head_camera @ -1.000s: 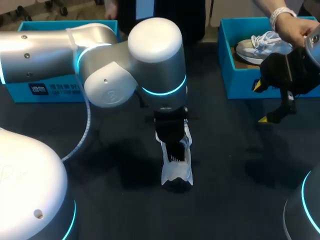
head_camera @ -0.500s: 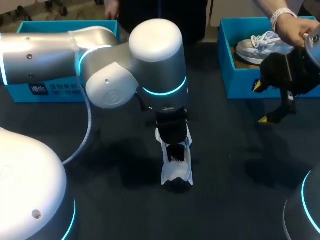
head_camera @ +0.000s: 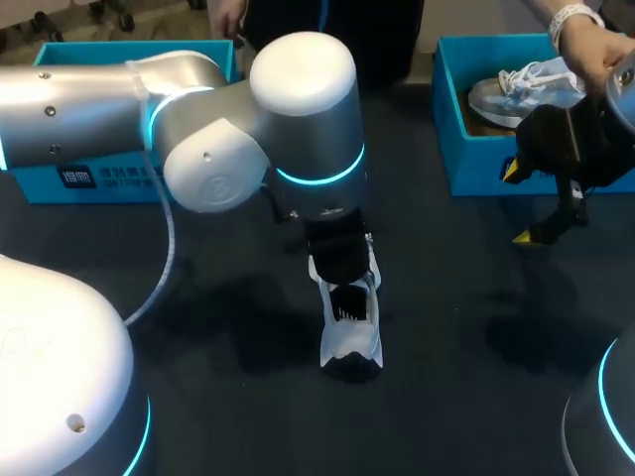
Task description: Take the shoe out of the shoebox, open the shoe tongue, remove and reinsert the insole, then place the shoe into the shoebox
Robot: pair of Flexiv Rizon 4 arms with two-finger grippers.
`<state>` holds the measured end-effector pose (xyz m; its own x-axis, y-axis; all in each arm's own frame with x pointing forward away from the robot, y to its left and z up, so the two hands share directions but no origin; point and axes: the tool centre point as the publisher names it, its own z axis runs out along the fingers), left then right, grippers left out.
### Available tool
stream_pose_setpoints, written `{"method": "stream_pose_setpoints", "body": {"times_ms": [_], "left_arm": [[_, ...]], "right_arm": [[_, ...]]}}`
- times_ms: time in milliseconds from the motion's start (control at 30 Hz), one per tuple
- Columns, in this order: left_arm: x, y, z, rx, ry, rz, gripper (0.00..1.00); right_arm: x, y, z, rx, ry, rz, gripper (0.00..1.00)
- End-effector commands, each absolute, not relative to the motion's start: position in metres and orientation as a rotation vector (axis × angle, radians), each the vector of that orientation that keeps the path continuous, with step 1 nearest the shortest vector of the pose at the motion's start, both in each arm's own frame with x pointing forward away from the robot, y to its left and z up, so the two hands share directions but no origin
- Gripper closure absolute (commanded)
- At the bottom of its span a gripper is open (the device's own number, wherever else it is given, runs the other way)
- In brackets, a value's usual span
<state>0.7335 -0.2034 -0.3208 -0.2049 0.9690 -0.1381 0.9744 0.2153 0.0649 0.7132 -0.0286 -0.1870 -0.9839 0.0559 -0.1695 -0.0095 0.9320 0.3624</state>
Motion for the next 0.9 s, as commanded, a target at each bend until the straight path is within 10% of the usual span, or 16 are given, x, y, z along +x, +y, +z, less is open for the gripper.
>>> {"method": "stream_pose_setpoints", "body": {"times_ms": [33,100,200,267,900], "left_arm": [[0.731,-0.199,-0.306,1.811,2.384,-0.047,0.59],[0.730,-0.197,-0.301,1.740,2.427,-0.041,0.55],[0.725,-0.188,-0.294,1.673,2.478,-0.081,0.11],[0.720,-0.181,-0.291,1.689,2.478,-0.096,0.00],[0.712,-0.186,-0.280,1.272,2.665,-0.003,0.00]], "right_arm": [[0.714,-0.028,-0.188,0.036,2.914,0.545,0.00],[0.714,-0.028,-0.188,0.036,2.914,0.545,0.00],[0.714,-0.028,-0.188,0.036,2.914,0.545,0.00],[0.714,-0.028,-0.188,0.036,2.914,0.545,0.00],[0.714,-0.028,-0.188,0.036,2.914,0.545,0.00]]}}
